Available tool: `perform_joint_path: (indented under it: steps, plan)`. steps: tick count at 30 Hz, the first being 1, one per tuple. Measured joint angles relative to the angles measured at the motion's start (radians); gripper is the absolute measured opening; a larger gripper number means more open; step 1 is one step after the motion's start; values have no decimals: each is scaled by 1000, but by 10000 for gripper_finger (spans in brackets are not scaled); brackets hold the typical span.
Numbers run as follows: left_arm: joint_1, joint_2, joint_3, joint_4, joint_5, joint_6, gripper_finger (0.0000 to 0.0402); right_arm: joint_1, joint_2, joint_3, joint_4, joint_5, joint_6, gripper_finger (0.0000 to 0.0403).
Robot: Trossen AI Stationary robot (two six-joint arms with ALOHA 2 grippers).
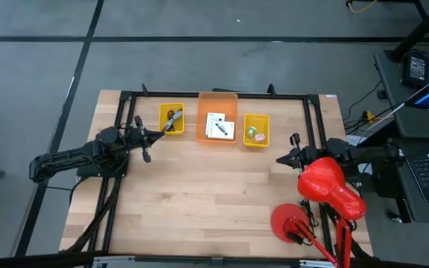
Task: Pick and place items into bin
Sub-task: Return to Home Position
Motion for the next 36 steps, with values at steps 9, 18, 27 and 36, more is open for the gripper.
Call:
perform_joint_path:
  steps: [9, 18, 27, 36]
  plan:
    - [0, 0, 0, 0, 0, 0, 2, 0, 0, 0, -30, 0, -8, 0]
    - [0, 0, 0, 0, 0, 0, 2, 0, 0, 0, -31, 0, -8, 0]
    - [0, 0, 0, 0, 0, 0, 2, 0, 1, 0, -45, 0, 31, 0]
    - [0, 0, 0, 0, 0, 0, 2, 0, 2, 0, -45, 0, 97, 0]
